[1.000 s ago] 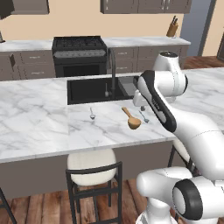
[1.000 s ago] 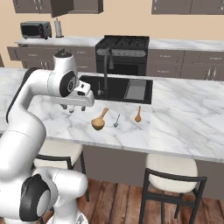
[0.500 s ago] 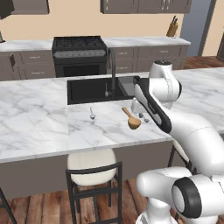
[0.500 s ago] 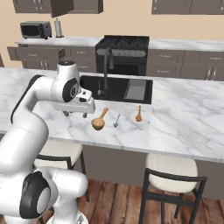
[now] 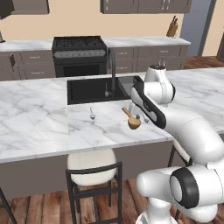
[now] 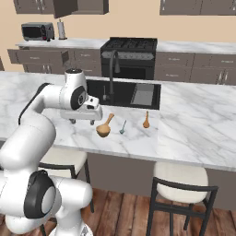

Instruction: Organize the utensils by type. Pick up the wooden spoons from the counter and place them in the open cabinet. Then pick up the metallic utensils from the counter and place them in the open drawer.

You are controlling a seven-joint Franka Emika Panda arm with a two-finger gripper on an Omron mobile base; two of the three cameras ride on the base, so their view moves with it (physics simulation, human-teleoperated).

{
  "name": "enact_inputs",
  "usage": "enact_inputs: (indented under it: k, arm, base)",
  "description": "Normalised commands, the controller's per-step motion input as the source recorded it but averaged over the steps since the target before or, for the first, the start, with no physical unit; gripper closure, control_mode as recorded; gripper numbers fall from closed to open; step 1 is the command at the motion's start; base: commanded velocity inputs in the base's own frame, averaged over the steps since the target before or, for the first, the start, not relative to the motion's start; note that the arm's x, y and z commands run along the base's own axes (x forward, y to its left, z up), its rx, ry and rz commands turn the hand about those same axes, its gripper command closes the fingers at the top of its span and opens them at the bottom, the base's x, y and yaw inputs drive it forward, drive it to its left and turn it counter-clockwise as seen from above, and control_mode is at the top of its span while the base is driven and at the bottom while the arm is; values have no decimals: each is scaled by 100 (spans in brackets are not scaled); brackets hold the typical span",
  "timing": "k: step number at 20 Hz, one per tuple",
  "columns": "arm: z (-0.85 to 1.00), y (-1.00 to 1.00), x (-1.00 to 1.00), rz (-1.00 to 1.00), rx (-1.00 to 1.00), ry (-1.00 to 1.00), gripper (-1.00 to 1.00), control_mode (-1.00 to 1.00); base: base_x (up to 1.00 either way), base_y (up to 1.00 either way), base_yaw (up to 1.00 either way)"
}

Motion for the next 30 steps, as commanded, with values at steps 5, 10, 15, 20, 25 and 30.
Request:
enact_inputs:
  k: [5, 10, 15, 20, 25, 30]
  arm:
    - [-17, 0, 33, 2, 0, 10, -100, -100]
    - [-16, 2, 17, 0, 0, 11, -100, -100]
    - [-23, 6, 16, 0, 0, 4, -100, -100]
    - [-25, 1, 16, 2, 0, 1, -100, -100]
    - [-24, 0, 3, 5, 0, 0, -100, -100]
    - [-25, 5, 14, 5, 0, 0, -100, -100]
  base:
    - [0, 0, 0]
    - [0, 0, 0]
    - [0, 0, 0]
    - [0, 0, 0]
    - [0, 0, 0]
    - [0, 0, 0]
